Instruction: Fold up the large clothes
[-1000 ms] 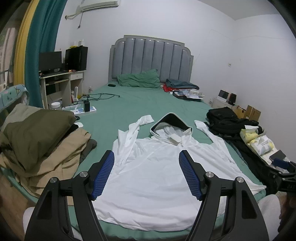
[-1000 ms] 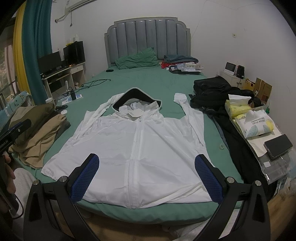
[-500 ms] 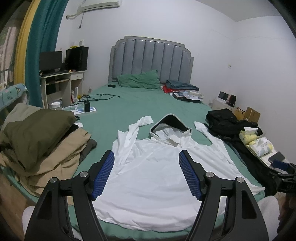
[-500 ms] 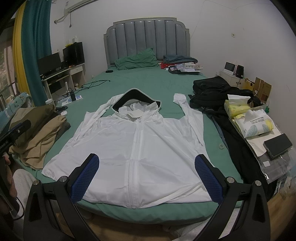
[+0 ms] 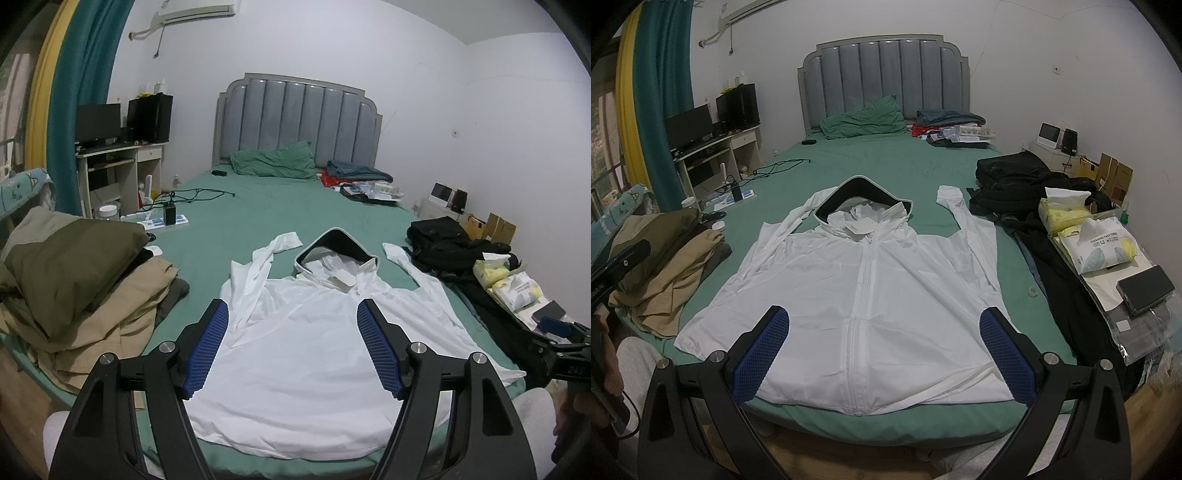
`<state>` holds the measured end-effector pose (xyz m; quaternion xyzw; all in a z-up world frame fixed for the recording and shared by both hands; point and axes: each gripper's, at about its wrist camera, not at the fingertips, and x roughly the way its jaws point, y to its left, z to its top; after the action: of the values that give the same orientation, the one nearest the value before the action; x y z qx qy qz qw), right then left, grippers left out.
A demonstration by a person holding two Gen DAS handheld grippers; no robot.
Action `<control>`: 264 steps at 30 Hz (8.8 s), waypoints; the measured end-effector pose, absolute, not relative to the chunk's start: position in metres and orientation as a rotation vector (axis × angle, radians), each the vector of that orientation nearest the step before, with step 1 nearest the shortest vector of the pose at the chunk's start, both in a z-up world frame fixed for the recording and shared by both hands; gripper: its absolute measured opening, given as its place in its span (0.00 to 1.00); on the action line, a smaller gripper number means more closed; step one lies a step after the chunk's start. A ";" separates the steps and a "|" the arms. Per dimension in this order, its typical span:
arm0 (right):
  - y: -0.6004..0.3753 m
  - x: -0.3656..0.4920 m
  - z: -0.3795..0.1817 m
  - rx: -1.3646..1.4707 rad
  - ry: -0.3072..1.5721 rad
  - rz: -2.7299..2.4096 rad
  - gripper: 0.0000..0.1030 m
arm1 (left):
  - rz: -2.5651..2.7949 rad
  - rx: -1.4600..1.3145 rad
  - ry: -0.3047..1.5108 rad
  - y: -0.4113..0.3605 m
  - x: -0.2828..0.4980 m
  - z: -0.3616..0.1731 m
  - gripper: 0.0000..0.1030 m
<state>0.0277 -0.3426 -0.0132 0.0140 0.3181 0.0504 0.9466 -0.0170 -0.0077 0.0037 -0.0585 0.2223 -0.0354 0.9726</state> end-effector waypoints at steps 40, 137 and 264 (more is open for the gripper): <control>-0.387 0.211 -0.096 0.033 0.764 0.085 0.99 | -0.028 -0.058 0.827 0.014 0.253 -0.108 0.69; -0.450 0.259 -0.178 0.199 1.027 0.254 0.04 | 0.191 -0.042 1.043 0.037 0.322 -0.179 0.03; -0.385 0.427 -0.168 0.024 1.064 0.183 0.04 | -0.012 -0.172 0.956 0.083 0.330 -0.146 0.50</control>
<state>0.4267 -0.3845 -0.1677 0.0113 0.5065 0.0872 0.8578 0.3299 0.0831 -0.1462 -0.0827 0.4596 -0.0060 0.8843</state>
